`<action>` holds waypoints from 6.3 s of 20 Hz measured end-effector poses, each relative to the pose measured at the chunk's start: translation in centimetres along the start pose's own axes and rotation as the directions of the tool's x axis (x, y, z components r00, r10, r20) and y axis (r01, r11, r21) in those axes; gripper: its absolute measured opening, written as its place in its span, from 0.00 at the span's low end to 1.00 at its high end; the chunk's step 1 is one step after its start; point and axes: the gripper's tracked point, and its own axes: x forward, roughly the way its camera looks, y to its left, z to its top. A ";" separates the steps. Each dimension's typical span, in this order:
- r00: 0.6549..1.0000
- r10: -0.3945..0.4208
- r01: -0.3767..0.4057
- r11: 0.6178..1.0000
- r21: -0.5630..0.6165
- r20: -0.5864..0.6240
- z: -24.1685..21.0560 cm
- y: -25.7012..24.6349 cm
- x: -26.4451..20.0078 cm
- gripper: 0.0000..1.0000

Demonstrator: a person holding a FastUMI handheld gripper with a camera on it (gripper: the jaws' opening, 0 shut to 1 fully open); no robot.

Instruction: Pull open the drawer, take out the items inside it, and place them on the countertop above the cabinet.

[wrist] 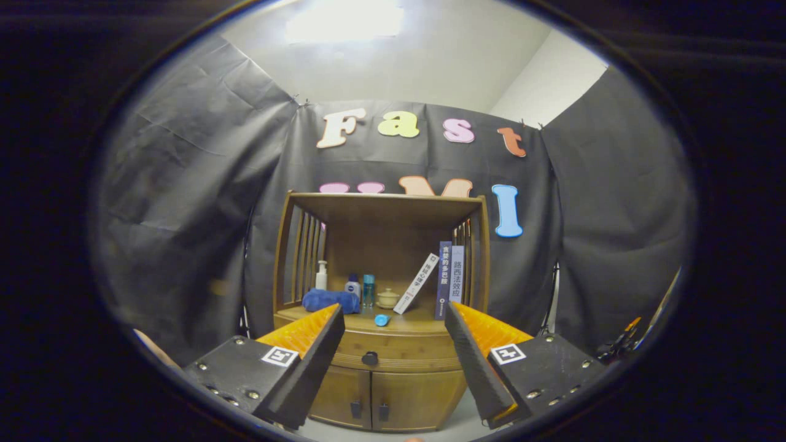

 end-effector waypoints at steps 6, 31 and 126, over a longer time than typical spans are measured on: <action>1.000 0.004 -0.005 1.000 -0.016 -0.023 -3.7 0.1 5.6 0.98; 0.927 0.067 -0.096 0.994 -0.060 -0.369 -29.7 6.9 21.8 0.59; 0.717 0.304 -0.332 0.940 0.076 -0.628 -15.2 8.9 19.8 0.31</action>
